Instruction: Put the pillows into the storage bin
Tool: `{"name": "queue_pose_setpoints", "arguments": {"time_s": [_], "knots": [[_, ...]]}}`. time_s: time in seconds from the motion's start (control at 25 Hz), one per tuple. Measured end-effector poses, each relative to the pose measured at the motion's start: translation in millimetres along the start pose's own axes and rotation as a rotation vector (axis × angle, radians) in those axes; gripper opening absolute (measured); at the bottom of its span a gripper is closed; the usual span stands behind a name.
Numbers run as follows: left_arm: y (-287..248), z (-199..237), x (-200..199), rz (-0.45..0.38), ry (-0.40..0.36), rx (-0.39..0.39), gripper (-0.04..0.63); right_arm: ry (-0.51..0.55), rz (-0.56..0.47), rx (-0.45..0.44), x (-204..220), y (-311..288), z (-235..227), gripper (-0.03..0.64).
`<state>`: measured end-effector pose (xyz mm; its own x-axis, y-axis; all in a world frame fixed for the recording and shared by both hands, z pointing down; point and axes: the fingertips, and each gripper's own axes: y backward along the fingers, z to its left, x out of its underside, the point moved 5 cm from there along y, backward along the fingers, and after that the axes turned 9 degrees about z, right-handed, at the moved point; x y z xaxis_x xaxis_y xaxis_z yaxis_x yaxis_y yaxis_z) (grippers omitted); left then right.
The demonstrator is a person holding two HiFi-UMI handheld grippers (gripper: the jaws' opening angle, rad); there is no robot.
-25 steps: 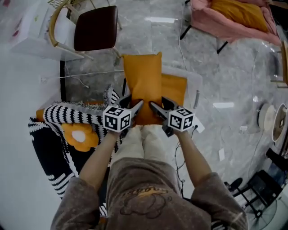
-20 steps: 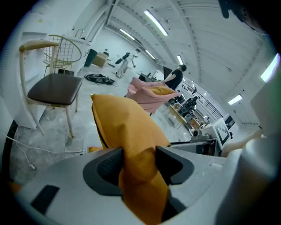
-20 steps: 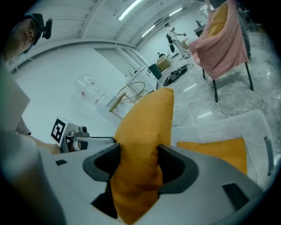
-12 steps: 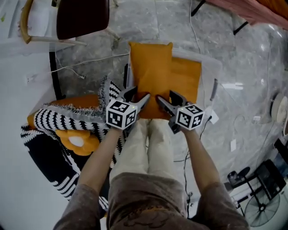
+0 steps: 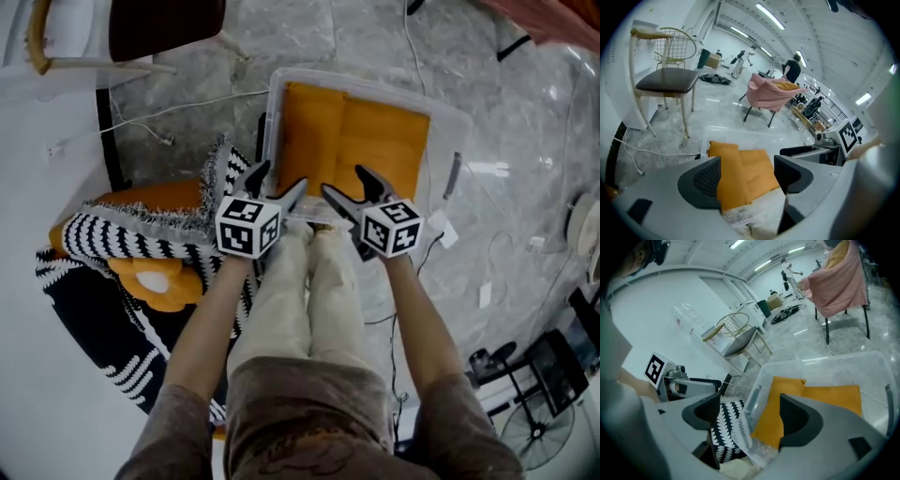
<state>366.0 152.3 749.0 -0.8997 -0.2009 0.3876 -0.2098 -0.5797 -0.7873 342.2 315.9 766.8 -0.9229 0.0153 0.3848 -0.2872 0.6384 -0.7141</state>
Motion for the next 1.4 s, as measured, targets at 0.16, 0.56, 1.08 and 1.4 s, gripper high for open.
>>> {"name": "queue_pose_setpoints", "arguments": {"time_s": [0.16,0.56,1.08,1.4], "knots": [[27.8,-4.6,-6.6,-0.085,0.047,-0.028,0.336,0.092,0.029,-0.054,-11.2,2.0,25.5,0.391],[186.8,-0.6,25.9,-0.337,0.217,-0.23,0.337,0.379,0.14,-0.276,-44.2,8.1,181.5,0.388],[379.4,82.8,193.7,-0.545,0.504,-0.448,0.336,0.717,0.327,-0.503,19.7,-82.0,427.6,0.385],[432.1,133.6,331.4,-0.555,0.664,-0.554,0.336,0.809,0.452,-0.518,123.5,-145.8,505.3,0.385]]}}
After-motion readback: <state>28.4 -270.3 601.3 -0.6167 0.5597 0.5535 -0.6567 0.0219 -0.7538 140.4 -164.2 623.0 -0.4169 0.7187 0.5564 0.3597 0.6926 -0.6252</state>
